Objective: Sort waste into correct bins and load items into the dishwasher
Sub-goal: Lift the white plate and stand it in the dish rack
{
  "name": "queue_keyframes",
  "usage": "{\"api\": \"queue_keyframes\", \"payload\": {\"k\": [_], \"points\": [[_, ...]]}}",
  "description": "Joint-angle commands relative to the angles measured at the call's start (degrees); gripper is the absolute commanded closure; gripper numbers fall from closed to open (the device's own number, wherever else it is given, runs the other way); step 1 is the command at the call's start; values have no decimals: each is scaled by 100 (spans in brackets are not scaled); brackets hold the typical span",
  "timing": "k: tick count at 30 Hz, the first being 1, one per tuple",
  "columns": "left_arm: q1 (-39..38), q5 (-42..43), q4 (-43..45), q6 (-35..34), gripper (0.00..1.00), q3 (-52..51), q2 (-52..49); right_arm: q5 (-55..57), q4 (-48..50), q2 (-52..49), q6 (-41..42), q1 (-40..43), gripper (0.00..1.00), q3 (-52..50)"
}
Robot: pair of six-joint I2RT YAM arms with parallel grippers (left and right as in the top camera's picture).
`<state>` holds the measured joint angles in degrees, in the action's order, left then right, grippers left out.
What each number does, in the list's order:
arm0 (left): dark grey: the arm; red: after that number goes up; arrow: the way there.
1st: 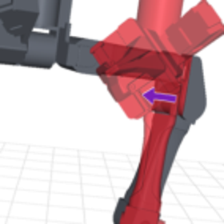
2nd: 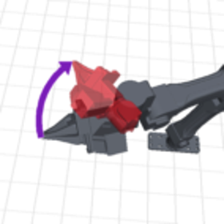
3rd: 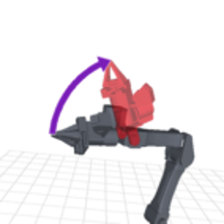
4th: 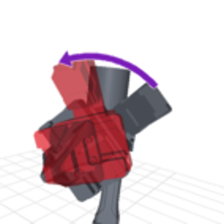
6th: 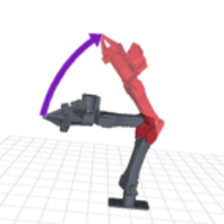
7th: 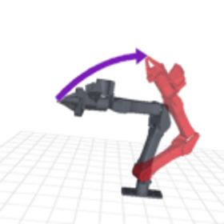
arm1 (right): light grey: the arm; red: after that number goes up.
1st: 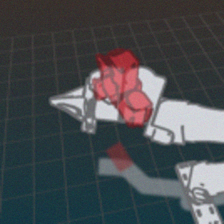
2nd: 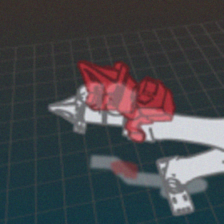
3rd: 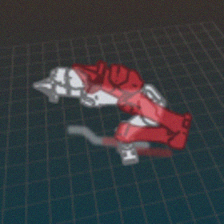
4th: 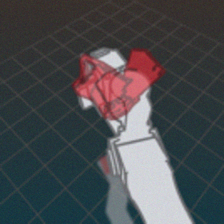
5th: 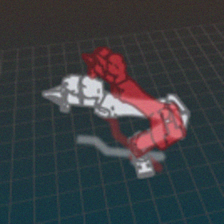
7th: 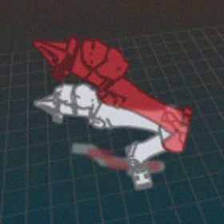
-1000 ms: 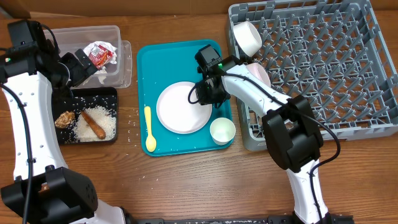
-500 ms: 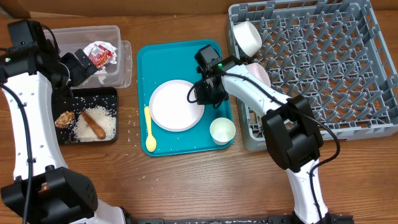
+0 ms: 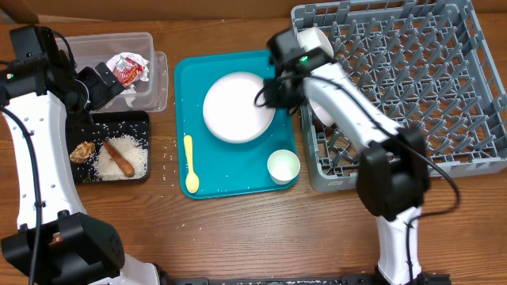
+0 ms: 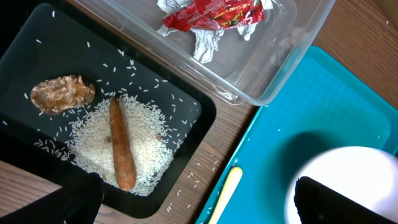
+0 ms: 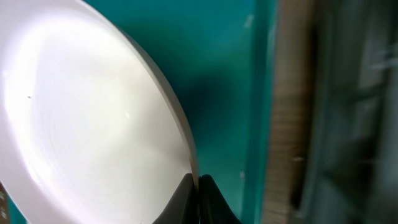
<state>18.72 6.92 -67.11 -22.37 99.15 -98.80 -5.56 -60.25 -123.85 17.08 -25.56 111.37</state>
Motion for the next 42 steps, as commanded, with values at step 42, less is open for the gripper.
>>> {"api": "queue_keyframes", "payload": {"k": [42], "points": [[-42, 57, 4, 7, 0, 107, 9, 6787, 223, 514, 245, 964, 96, 332]]}}
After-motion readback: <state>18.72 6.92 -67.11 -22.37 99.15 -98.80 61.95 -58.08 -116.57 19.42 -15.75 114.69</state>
